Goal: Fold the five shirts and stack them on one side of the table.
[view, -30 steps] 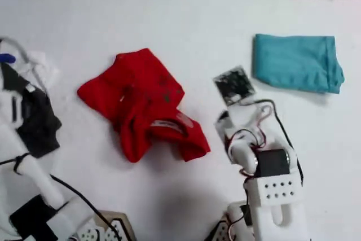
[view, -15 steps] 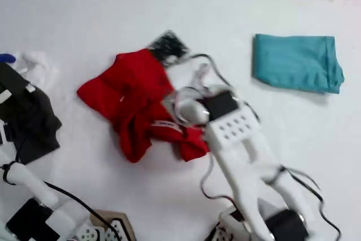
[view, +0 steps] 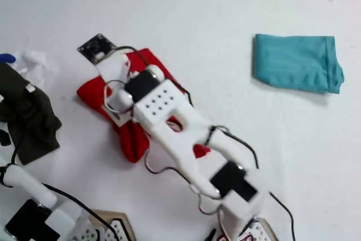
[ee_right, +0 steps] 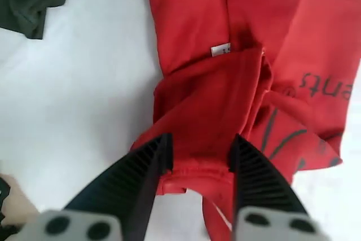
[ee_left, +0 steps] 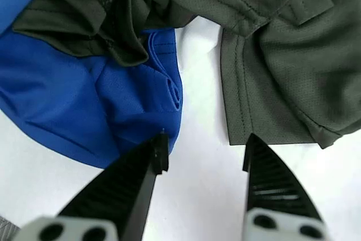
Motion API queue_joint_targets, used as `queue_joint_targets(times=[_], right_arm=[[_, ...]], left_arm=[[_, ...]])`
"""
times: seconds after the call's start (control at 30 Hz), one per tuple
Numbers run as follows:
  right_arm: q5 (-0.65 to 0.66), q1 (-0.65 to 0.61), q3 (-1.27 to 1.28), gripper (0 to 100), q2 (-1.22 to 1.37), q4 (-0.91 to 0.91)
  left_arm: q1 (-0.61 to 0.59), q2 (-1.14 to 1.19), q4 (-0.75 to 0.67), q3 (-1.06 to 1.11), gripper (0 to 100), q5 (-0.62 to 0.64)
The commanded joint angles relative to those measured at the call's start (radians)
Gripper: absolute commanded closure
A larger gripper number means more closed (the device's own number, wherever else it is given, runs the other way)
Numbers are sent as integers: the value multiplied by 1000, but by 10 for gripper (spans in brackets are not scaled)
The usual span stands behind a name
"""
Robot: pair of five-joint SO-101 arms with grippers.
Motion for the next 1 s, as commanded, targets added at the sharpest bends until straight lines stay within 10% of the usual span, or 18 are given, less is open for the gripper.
queue_joint_targets(times=[0.0, 0.7, 0.97], right_arm=[[-9, -2, -135, 828, 97, 51], [6, 165, -422, 978, 323, 321], [224, 314, -416, 981, 35, 349]], left_arm=[[-9, -32, -14, -2, 764, -3], [-3, -32, -17, -2, 764, -6], [52, -32, -15, -2, 764, -3]])
